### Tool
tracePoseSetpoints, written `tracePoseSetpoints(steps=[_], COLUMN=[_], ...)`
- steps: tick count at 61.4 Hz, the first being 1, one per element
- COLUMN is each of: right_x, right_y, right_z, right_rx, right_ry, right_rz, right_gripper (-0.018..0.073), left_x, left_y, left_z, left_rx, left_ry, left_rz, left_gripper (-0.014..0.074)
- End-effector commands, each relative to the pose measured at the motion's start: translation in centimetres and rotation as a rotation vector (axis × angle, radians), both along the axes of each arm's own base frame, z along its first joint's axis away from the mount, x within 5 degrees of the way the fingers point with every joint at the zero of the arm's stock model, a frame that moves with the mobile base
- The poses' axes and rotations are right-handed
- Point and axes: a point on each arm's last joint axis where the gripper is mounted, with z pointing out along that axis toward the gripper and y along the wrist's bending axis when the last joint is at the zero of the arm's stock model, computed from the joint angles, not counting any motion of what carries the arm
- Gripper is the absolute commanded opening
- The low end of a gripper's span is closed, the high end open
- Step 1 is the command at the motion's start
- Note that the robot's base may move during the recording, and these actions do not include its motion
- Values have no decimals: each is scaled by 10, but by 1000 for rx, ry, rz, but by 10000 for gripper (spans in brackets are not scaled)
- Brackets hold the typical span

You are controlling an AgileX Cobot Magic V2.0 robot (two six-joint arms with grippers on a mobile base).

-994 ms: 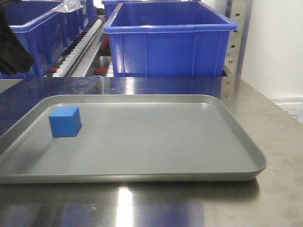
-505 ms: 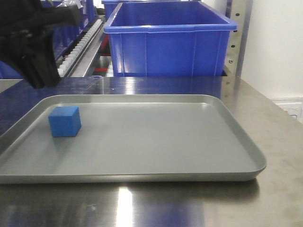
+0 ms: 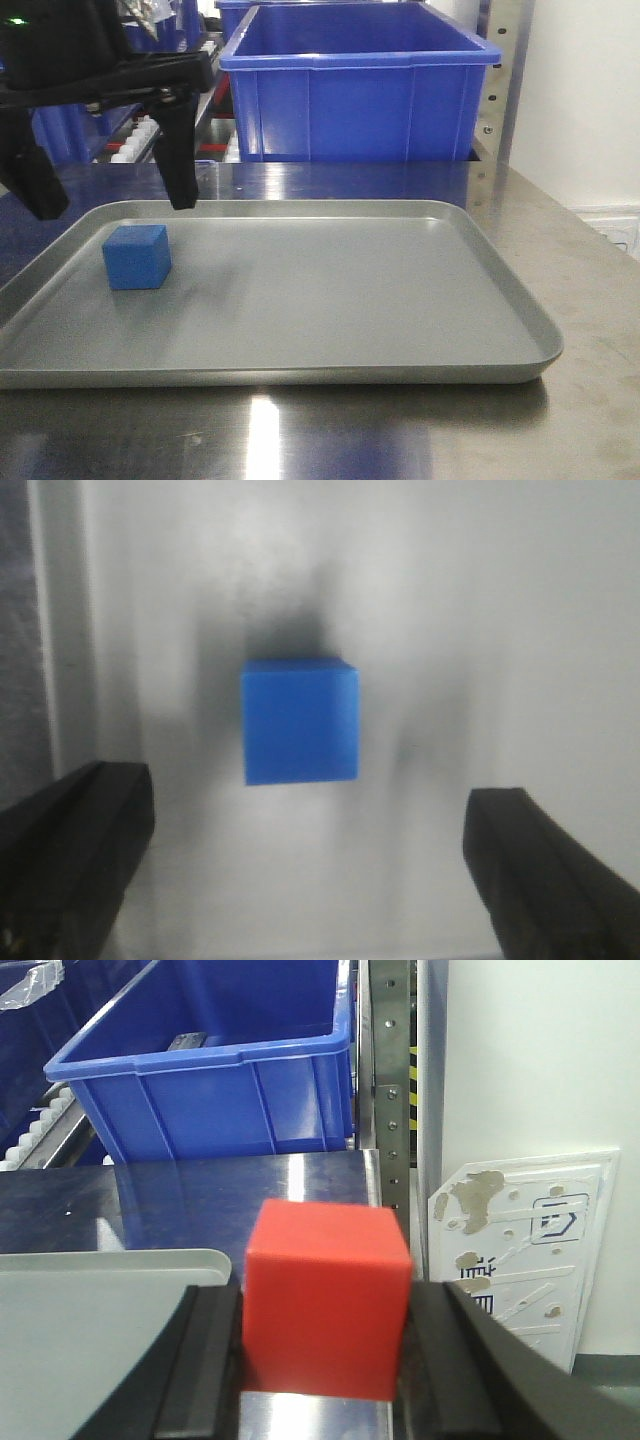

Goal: Sort and place red and blue blocks on shelf
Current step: 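Move the left gripper over the blue cube and lower it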

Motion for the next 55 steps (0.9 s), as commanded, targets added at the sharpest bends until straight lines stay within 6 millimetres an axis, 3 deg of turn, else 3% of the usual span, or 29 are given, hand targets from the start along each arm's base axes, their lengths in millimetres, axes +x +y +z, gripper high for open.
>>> tracePoseSetpoints(steps=[1,18,39,55], right_x=[0,0,0,0], right_y=[-2,-2,-2,-2], right_z=[17,17,17,17], right_rx=[5,5,5,5], right_ry=[-108,-108,-108,-108], right_rz=[-22,-22,-22,-22], right_gripper=[91,91,91,91], left_x=[1,5,14,17], left_y=[-4,-7,-12,-7], left_z=[23,22,-5,-7], left_rx=[-80,-105,-52,-9], left_ry=[-79,-104,-30,-45], left_rz=[45,60,59,52], left_gripper=[680,678,678,678])
